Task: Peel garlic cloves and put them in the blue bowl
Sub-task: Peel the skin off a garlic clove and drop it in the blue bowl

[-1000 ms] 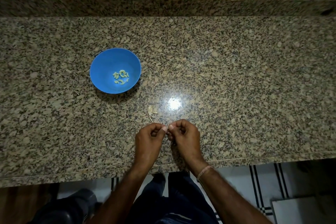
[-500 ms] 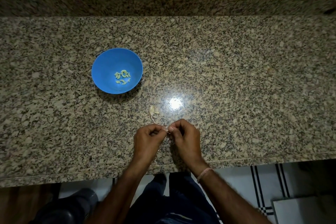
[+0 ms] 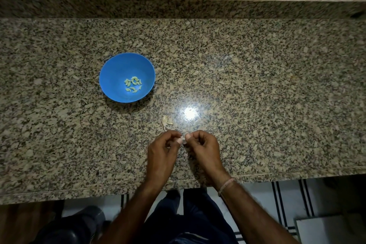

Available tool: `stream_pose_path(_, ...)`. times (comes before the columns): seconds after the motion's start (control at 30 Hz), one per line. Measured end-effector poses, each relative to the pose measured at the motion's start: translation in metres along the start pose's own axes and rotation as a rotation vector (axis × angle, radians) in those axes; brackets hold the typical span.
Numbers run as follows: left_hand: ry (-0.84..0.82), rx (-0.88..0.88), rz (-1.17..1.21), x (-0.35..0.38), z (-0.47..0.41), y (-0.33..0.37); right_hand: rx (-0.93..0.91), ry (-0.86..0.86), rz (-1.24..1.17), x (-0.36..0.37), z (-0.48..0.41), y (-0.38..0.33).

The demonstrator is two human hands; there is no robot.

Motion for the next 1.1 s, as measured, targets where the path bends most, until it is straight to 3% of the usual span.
stream_pose_path(0.53,0.012,-0.344,0.361,0.010,-0.001,-0.016,-0.033,-0.029,-0.151,0.002,0.006,0.001)
stream_pose_path(0.7,-0.004,-0.171,0.226,0.006,0.001,-0.002,-0.033,-0.006,-0.176,0.001,0.005,-0.001)
stream_pose_path(0.9,0.042,0.211,-0.434,-0.001,0.001,0.015,0.050,0.036,-0.212,0.002,0.004,0.003)
stream_pose_path(1.1,0.061,0.292,-0.481,-0.002,0.003,0.015,0.082,0.002,-0.247,0.005,0.001,0.008)
Point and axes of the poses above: each hand's wrist, its own z-axis away from the middle knuckle, its own x-axis out of the palm, y = z × x, the point moved 4 cm from there along -z, towards the middle knuckle, and after that the axes turned 2 degrees about z, right-handed, at the moved point
